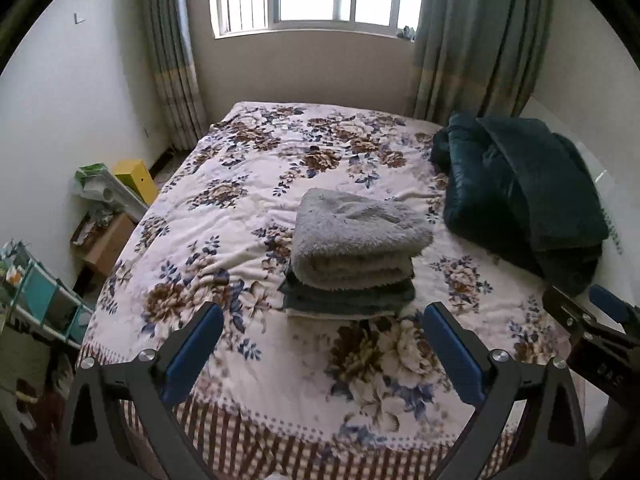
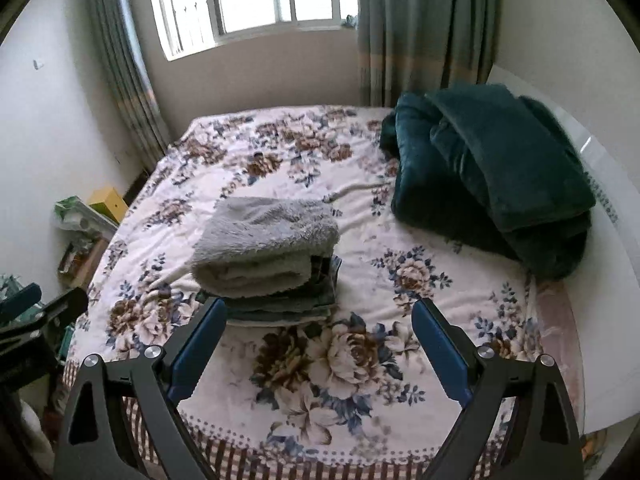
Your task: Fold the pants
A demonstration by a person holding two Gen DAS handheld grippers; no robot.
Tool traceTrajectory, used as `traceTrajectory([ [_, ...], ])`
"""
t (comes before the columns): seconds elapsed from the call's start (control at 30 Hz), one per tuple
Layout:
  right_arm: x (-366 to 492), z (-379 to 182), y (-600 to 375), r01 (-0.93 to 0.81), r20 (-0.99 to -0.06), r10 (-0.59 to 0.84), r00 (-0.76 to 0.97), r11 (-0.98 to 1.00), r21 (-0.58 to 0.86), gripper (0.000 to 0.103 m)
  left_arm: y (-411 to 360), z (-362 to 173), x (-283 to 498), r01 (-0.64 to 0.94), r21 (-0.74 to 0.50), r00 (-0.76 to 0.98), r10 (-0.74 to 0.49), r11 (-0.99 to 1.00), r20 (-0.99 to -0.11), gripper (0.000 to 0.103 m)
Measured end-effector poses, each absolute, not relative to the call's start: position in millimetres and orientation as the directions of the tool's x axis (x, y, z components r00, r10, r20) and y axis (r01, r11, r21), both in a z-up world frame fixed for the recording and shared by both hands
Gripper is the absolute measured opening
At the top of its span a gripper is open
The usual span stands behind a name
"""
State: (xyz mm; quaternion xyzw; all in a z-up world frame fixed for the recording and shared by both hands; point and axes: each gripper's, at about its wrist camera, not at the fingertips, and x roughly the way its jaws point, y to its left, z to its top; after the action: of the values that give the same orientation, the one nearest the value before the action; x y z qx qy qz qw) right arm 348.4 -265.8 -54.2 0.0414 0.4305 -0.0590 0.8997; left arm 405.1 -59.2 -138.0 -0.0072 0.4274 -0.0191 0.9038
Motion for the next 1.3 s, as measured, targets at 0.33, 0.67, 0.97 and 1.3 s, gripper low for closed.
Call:
traceTrajectory([
  [0.33, 229, 30, -241, 0.082, -0.711, -0.044, 0.702, 0.996, 0.02, 0.096, -50, -74, 313, 0.044, -0.021, 0.723, -0.047, 0.999, -0.689, 0.102],
  [0.67, 168, 82, -210, 0.089, -0.664, -0.064, 0.745, 0.996, 0.004, 0.096, -29, -42, 272, 0.055, -0.018, 0.769, -0.054, 0.998, -0.637, 0.102],
  [0.97, 147, 92, -198, 0.089, -0.683, -0.044, 0.729, 0.996, 0.031, 0.096, -22, -41, 259, 0.052, -0.015, 0.778, -0.05, 0.999, -0.626, 0.102],
  [1.3, 177, 94, -199, 0.122, -0.656, -0.091, 0.75, 0.993, 0.002, 0.1, -23, -54, 291, 0.031, 0.026, 0.77, -0.008, 0.999, -0.638, 0.103],
])
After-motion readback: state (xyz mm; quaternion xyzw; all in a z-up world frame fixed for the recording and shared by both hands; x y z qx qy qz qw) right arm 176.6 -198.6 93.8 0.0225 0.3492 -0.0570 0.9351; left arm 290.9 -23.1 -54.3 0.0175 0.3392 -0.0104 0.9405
